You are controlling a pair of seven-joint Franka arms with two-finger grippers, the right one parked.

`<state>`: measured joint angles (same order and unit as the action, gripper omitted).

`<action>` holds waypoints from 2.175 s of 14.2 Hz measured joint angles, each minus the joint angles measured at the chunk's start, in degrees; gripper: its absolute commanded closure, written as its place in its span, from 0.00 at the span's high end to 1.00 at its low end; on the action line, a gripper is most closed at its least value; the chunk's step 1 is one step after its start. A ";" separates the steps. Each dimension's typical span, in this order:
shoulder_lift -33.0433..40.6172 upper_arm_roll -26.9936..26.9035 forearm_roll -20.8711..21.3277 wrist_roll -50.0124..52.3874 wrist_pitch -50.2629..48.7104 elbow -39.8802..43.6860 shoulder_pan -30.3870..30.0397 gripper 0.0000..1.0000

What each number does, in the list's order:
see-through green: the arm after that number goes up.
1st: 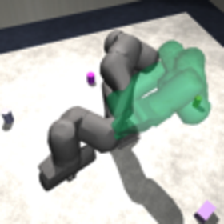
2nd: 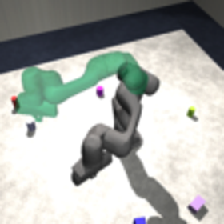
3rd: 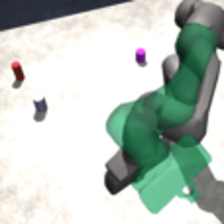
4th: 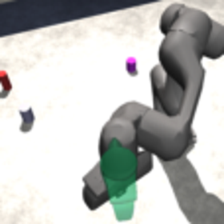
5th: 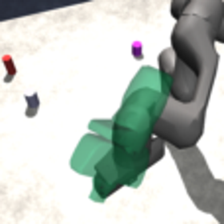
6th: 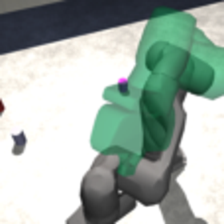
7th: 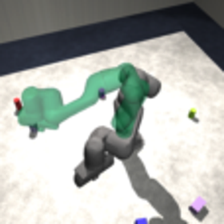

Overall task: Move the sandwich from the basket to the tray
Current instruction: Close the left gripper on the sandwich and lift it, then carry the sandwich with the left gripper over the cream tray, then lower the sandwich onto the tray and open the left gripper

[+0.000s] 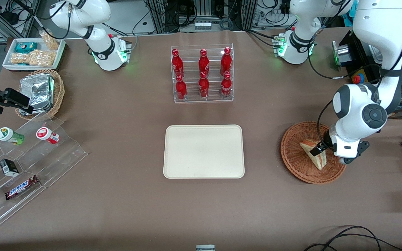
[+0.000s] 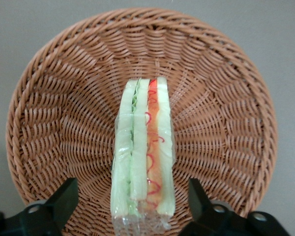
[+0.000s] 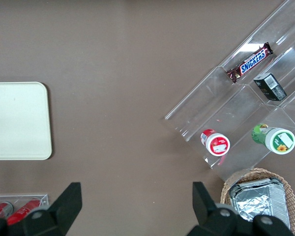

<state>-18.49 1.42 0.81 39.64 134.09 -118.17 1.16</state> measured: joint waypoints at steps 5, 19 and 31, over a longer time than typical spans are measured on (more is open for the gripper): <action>-0.96 0.00 -0.02 0.35 -1.70 1.24 0.01 0.05; -4.74 11.38 3.71 0.33 -16.61 20.01 13.47 0.08; -25.34 11.70 -1.05 6.08 -9.73 40.32 29.69 0.08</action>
<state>-43.83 13.11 -0.24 45.72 124.36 -77.85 30.86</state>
